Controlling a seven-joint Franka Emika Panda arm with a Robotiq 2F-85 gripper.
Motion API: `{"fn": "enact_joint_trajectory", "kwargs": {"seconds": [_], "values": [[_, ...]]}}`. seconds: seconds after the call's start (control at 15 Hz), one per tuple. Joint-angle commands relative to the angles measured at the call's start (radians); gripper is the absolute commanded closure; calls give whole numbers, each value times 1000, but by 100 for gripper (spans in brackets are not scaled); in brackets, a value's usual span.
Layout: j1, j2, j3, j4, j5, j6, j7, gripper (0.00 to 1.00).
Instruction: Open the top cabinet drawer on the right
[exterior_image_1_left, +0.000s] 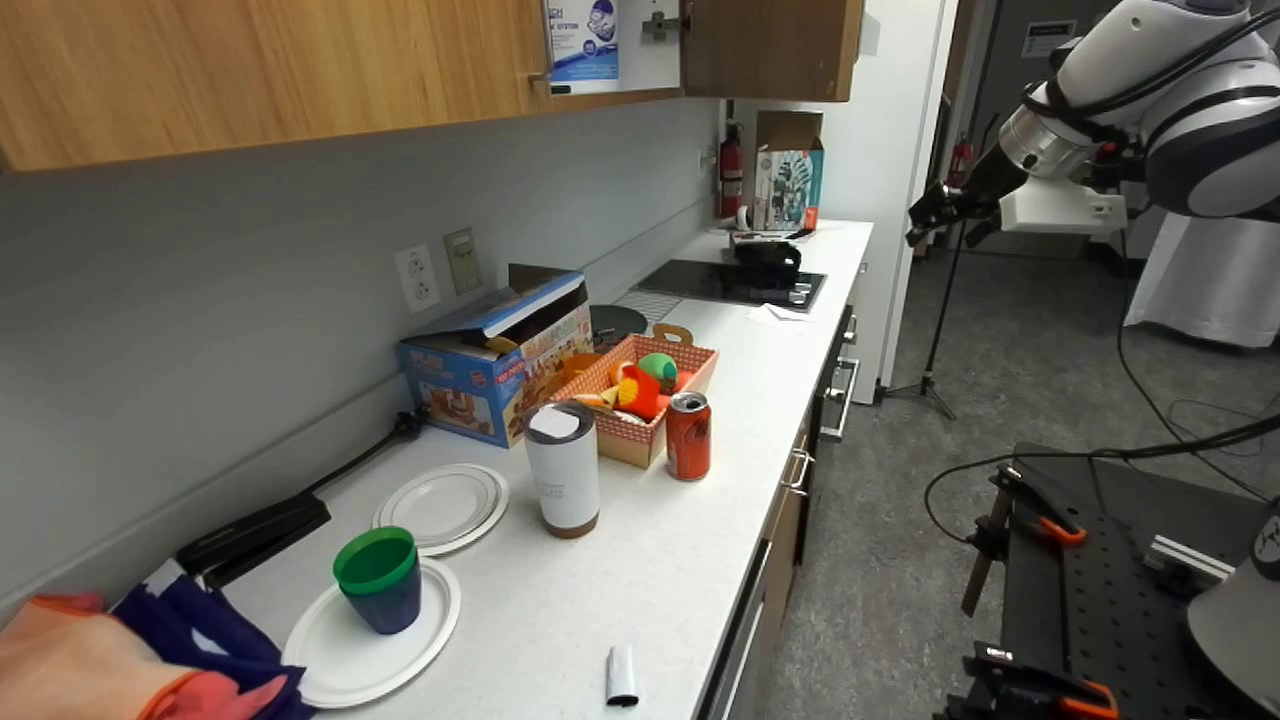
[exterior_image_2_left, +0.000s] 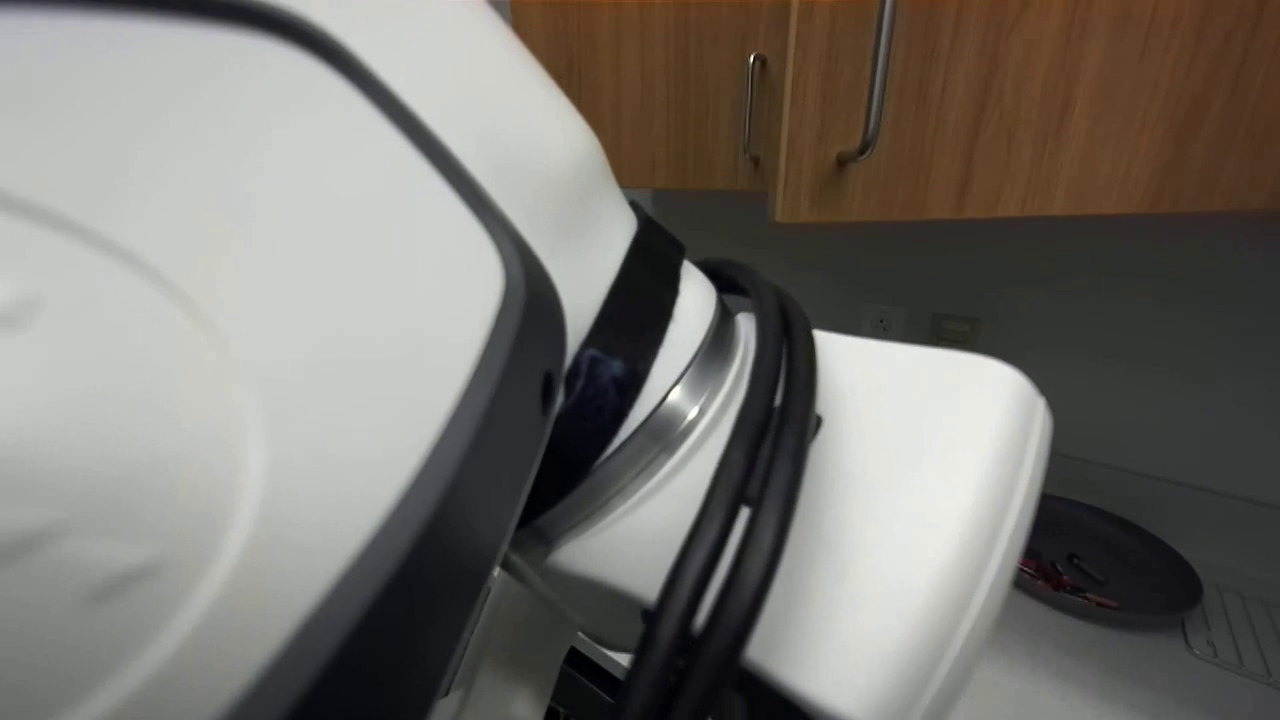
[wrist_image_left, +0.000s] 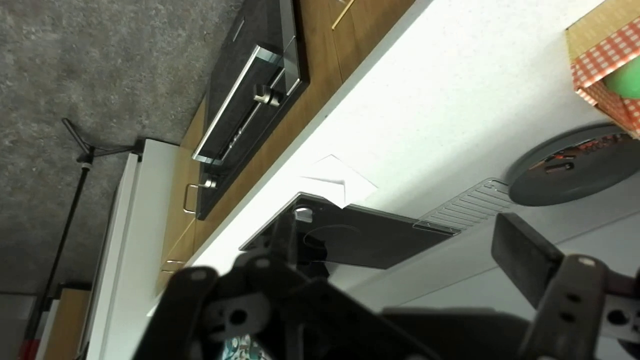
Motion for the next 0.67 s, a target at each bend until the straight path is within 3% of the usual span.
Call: {"fn": "enact_joint_trajectory", "kwargs": {"seconds": [0.0, 0.07, 0.13, 0.27, 0.6], "values": [[30, 32, -57, 12, -31, 124, -81, 0], [45, 44, -80, 9, -23, 177, -114, 0], [97, -10, 41, -2, -28, 116, 5, 0], [141, -22, 75, -8, -26, 164, 27, 0], [295, -70, 298, -6, 80, 77, 189, 0]]}}
